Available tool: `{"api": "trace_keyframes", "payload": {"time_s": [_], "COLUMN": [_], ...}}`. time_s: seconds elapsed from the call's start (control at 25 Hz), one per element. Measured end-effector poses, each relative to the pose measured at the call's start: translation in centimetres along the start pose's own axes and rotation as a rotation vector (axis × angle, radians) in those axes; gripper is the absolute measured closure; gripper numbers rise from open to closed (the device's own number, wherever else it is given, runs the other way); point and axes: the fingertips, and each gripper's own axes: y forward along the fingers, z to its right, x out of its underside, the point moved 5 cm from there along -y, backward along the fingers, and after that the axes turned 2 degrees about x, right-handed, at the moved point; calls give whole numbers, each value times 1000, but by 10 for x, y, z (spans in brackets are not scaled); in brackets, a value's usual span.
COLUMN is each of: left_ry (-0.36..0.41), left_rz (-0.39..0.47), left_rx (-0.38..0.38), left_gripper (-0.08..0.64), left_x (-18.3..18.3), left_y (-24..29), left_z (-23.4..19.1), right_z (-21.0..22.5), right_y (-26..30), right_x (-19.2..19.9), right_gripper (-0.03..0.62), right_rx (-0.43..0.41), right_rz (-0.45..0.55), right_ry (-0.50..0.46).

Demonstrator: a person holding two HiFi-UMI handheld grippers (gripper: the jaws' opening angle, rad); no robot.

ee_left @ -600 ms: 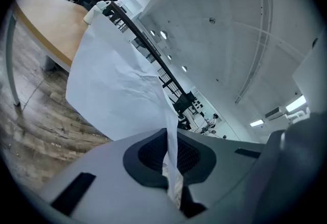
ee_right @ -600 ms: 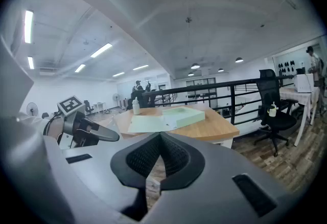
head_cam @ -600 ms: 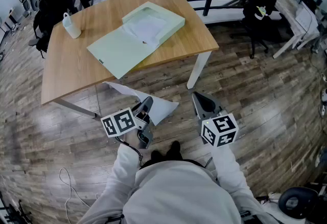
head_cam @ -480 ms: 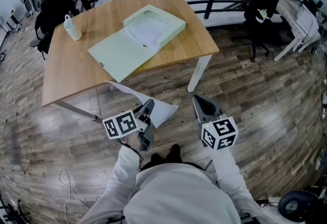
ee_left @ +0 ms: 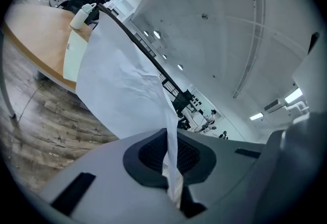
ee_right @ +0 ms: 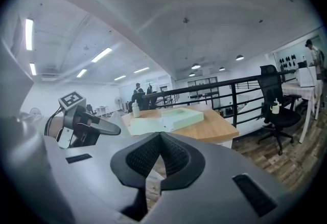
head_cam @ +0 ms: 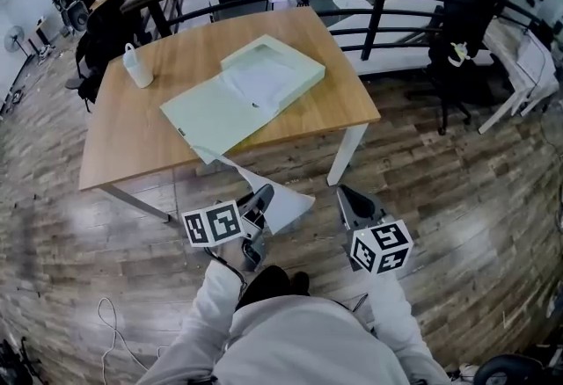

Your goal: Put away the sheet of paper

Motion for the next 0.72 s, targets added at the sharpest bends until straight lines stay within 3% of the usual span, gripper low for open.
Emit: {"api": "trace_keyframes", "payload": {"time_s": [0.36,0.72], "left_ry": [9,-18], "left_rz": [-14,-37], "left_rx": [2,72], "left_gripper": [543,543], "left_x": [-31,-107], "left_y": [30,102], "left_z": [2,-15], "right_z": [30,71], "right_y": [25,104], "right_x": [-6,-37], "right_gripper": [566,566], "right_rx": [8,19], "right_rz": [-7,-30], "right_ry": [58,65]}}
